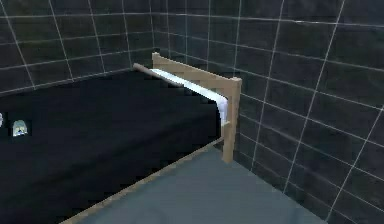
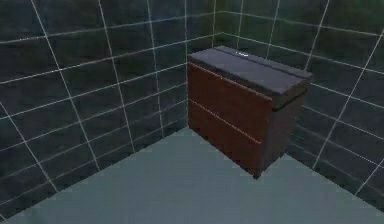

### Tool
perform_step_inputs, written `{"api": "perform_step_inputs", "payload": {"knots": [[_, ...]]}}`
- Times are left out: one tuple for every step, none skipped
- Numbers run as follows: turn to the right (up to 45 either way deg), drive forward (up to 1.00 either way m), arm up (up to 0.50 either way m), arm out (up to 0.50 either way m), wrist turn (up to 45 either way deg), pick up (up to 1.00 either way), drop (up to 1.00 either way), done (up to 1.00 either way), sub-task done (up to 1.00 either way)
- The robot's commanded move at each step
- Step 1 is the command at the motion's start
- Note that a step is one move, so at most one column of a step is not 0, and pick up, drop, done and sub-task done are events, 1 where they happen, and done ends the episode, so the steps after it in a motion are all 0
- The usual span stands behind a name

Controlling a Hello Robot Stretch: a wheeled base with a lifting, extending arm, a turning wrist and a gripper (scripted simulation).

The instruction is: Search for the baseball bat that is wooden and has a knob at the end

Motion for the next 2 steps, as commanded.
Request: {"api": "perform_step_inputs", "payload": {"knots": [[0.0,0.65,0.00,0.00,0.0,0.00,0.00,0.00,0.00],[-39.0,0.00,0.00,0.00,0.0,0.00,0.00,0.00,0.00]]}}
